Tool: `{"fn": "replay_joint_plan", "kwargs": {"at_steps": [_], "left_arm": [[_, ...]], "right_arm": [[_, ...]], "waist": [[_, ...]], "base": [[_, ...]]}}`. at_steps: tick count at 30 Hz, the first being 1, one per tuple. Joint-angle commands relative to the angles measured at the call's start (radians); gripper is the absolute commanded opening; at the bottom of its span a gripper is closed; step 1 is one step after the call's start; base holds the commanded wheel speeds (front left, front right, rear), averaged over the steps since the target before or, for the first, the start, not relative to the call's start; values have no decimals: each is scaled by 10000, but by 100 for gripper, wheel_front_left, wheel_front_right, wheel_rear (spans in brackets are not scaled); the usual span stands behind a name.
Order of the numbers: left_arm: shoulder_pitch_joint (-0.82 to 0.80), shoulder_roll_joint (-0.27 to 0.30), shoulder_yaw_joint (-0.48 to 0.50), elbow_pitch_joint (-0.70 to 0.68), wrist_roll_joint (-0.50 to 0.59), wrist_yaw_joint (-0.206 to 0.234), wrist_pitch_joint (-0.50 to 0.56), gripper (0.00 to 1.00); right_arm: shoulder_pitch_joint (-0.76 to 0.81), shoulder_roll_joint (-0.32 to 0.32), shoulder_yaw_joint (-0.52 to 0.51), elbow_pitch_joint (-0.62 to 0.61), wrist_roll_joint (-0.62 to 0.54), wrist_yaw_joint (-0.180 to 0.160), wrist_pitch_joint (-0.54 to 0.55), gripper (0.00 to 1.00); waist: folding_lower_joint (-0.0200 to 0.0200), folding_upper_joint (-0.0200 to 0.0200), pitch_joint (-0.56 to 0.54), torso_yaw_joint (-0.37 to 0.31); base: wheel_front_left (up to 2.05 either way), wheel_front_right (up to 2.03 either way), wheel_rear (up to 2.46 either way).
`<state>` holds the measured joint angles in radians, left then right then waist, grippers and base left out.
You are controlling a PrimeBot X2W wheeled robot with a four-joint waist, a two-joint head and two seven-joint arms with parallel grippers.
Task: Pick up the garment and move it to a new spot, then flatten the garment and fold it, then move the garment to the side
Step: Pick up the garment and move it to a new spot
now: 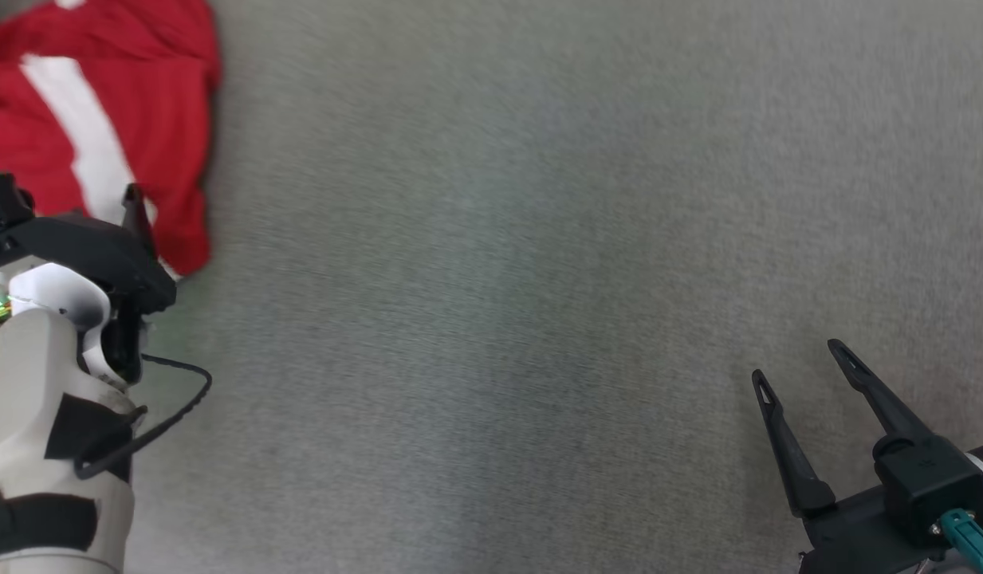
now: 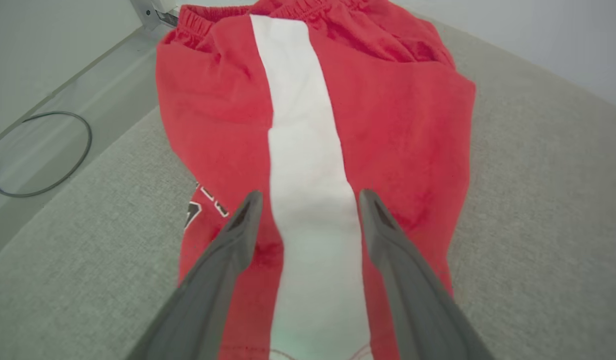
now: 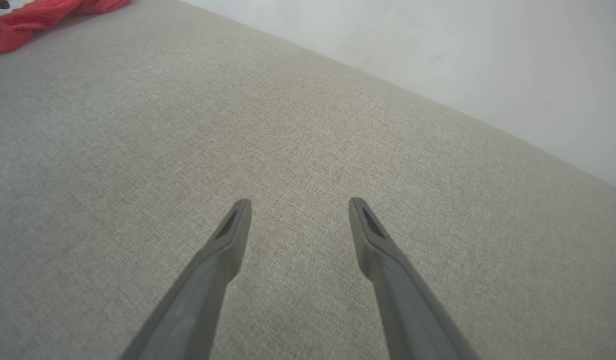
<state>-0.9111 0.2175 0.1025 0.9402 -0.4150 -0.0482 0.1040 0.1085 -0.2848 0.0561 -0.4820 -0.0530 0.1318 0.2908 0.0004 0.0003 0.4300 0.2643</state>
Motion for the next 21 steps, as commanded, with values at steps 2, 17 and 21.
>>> {"fn": "replay_joint_plan", "kwargs": {"at_steps": [2,17,21], "left_arm": [[-353,81,79,361,-10,269,-141,100],[-770,1081,-154,1386,261,237,-981,0],[-998,1428,-355,1148,465,103,-1145,0]], "right_arm": [[66,64,16,-185,-70,-25,12,100],[-449,485,416,616,227,-25,-507,100],[-673,683,575,1212,271,-25,-849,100]], "waist": [[-4,-3,1203,-1034],[-4,-3,142,-1217],[-4,-3,-452,-1264]], "base": [[0,0,0],[0,0,0],[0,0,0]]}}
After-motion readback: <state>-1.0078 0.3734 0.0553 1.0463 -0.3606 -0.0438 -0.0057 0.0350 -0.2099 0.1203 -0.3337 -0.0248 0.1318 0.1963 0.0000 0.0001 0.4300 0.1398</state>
